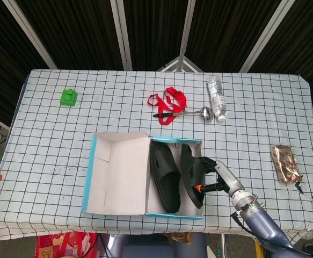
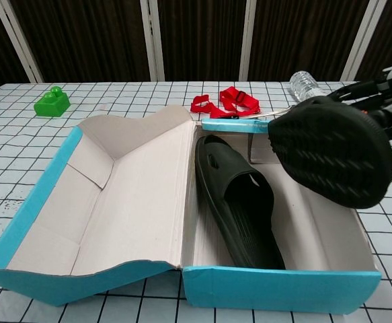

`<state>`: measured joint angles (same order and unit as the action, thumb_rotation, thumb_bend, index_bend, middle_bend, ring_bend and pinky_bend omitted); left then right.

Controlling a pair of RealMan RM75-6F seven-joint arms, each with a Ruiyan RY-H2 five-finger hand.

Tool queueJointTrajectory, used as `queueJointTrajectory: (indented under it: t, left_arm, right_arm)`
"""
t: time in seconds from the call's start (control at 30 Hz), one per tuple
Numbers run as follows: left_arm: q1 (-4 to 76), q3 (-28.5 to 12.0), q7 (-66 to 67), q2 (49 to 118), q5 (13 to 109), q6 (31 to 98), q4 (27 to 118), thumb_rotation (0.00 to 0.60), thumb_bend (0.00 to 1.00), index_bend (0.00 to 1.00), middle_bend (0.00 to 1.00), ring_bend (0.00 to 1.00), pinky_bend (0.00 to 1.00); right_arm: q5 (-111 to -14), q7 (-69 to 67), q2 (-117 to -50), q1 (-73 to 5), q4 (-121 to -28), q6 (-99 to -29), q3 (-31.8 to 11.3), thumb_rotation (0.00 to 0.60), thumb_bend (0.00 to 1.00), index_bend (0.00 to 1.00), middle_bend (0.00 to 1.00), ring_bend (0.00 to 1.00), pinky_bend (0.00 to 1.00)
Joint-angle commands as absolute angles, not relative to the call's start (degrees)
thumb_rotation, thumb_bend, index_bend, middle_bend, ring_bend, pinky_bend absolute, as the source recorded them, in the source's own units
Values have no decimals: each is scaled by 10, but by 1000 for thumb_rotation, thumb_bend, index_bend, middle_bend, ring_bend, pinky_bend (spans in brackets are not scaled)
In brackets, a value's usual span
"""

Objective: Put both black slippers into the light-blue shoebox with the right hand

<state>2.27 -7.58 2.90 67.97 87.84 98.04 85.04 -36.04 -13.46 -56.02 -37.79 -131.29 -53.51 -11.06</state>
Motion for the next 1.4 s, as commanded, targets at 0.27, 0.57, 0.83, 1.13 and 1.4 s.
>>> queueJointTrajectory:
  t: [0.27, 0.57, 0.83, 1.13, 1.4]
  left_arm:
    - [24, -77, 29, 680, 876, 978, 849, 600, 218, 35, 0, 0, 16]
    - [24, -76, 29, 680, 877, 978, 849, 600, 218, 35, 0, 0, 16]
    - [23, -77, 29, 680, 878, 981, 849, 600, 218, 35, 0, 0, 16]
    - [23, -76, 28, 680, 879, 981, 849, 600, 218, 34, 0, 0, 15]
    - [23, -76, 26, 679, 878, 980, 850, 600, 218, 35, 0, 0, 16]
  right_arm:
    - [-297, -53, -662, -407, -1276, -628, -99, 600, 634, 414, 335, 295, 350]
    - [-317, 6, -725, -390, -1252, -686, -68, 600, 633, 415, 335, 295, 363]
    - [-335, 64, -786, -378, -1232, -725, -47, 600, 634, 416, 334, 295, 403]
    - [-377, 148, -851, -366, -1200, -779, -19, 600, 634, 416, 335, 294, 403]
    - [-452, 251, -911, -353, -1151, -839, 16, 600, 634, 416, 335, 295, 403]
